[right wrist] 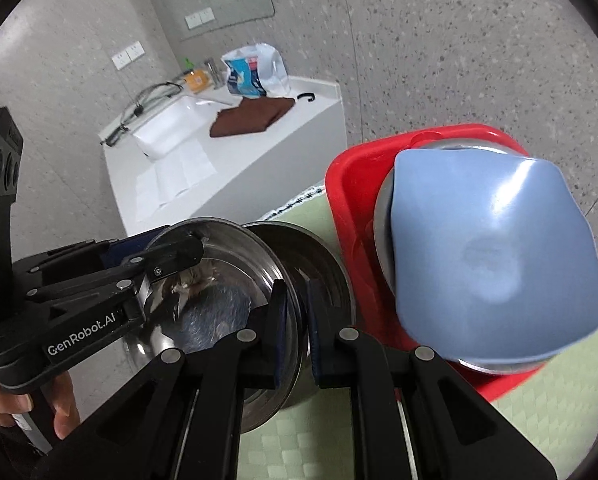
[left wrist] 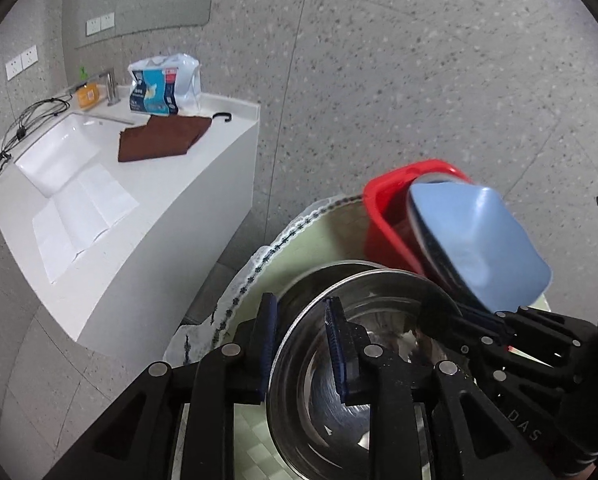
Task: Organize plates and bowls
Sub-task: 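Carry the small bowl onto the steel bowl beside the basin, release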
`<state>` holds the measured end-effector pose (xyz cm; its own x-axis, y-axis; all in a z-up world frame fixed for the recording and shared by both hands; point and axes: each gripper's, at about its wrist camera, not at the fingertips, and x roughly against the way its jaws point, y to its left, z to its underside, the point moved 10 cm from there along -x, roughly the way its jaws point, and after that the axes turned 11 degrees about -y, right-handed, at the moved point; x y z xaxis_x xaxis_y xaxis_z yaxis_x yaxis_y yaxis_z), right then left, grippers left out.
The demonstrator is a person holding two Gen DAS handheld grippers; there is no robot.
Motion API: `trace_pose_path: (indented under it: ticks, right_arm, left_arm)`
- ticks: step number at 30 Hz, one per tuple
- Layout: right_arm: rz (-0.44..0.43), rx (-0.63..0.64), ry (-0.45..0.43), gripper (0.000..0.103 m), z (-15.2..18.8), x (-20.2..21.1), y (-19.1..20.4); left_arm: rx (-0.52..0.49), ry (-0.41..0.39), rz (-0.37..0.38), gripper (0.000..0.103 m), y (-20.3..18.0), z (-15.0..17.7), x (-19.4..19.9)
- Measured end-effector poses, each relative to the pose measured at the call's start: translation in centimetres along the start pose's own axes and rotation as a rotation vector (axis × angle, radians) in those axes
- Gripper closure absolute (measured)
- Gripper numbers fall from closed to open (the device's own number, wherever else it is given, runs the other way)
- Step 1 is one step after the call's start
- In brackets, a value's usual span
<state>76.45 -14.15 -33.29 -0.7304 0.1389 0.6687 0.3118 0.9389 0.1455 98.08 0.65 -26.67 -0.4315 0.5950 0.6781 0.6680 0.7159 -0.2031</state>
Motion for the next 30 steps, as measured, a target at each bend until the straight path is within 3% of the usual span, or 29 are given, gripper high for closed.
trace_pose_path:
  ticks: [6, 13, 15, 17, 19, 20, 21, 26, 30]
  right_arm:
    - [0.053, 0.025, 0.041, 0.091, 0.7, -2.2, -0.7]
    - [0.076, 0.052, 0.052, 0.089, 1.1, -3.2, -1.0]
    - [0.069, 0.052, 0.053, 0.076, 1.1, -3.2, -0.8]
    - [0.041, 0.051, 0.055, 0.062, 1.3, -2.8, -0.1]
    - [0.025, 0.063, 0.038, 0.046, 1.2, -2.1, 0.5]
    - [0.027, 0.07, 0.022, 0.035, 1.1, -1.6, 0.8]
    - [0.028, 0.078, 0.0, 0.031, 0.8, -1.0, 1.0]
    - [0.015, 0.101, -0.056, 0.031, 0.2, 2.3, 1.5]
    - [0.006, 0.118, -0.096, 0.03, 0.8, 6.4, 0.9]
  left_arm:
    - [0.006, 0.04, 0.012, 0.083, 0.4, -0.2, -4.0]
    - [0.013, 0.031, 0.02, 0.08, 0.4, -0.5, -5.3]
    - [0.019, 0.031, 0.013, 0.079, 0.5, -0.4, -5.1]
    - [0.034, 0.037, 0.006, 0.066, 0.5, -0.1, -4.7]
    - [0.043, 0.008, -0.017, 0.04, 0.7, -0.1, -3.5]
    - [0.048, -0.006, -0.027, 0.035, 0.8, -0.1, -2.9]
    - [0.058, -0.022, -0.03, 0.03, 0.9, -0.1, -2.3]
    - [0.08, -0.077, -0.079, 0.03, 0.7, 0.6, 1.8]
    - [0.072, -0.162, -0.125, 0.029, -1.6, 2.4, 7.0]
